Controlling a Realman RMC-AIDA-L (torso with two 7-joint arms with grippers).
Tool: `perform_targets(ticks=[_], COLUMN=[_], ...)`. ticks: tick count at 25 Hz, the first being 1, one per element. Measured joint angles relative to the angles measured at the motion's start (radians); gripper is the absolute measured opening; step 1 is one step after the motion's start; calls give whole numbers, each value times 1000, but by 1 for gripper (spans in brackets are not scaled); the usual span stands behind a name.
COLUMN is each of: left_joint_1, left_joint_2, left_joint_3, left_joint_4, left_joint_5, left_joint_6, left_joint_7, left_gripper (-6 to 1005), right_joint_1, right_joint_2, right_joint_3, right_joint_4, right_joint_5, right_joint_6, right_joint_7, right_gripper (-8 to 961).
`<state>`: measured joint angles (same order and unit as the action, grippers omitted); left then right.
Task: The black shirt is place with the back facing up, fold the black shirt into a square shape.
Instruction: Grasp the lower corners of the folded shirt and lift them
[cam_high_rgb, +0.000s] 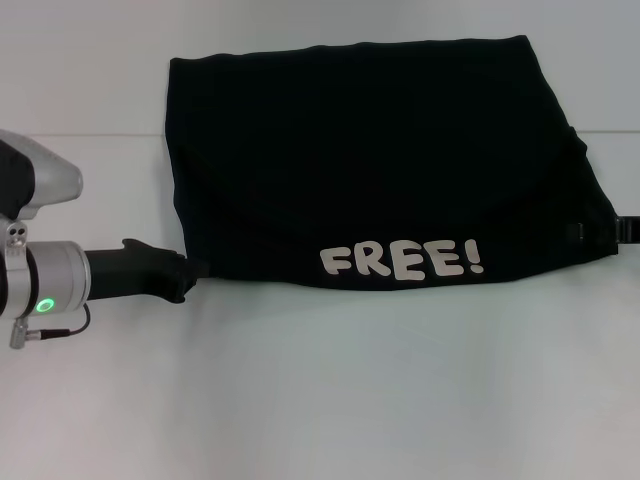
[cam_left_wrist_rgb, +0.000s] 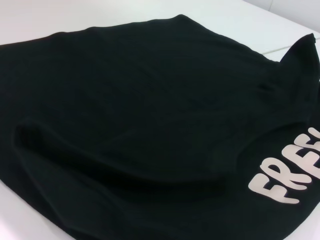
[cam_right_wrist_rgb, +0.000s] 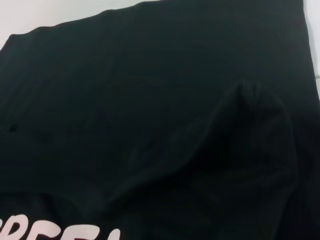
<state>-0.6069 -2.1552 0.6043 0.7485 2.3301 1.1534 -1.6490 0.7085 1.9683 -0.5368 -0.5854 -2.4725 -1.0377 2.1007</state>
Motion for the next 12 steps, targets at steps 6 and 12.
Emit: perform_targets(ticks=[6,12], left_joint_1=[-5,-5], left_joint_2=[-2,-2], left_joint_3=[0,0], left_joint_4=[0,-1], left_joint_5=[0,0], left_joint_6=[-1,-3], left_joint_7=[0,-5], left_gripper=[-2,-1], right_joint_1=[-18,-32], right_joint_2=[-12,-14], right_joint_3=[7,16], right_joint_4=[-7,-8], right_joint_5=[1,1], right_joint_6=[-26,-18], right_joint_7=[1,0], right_gripper=[660,449])
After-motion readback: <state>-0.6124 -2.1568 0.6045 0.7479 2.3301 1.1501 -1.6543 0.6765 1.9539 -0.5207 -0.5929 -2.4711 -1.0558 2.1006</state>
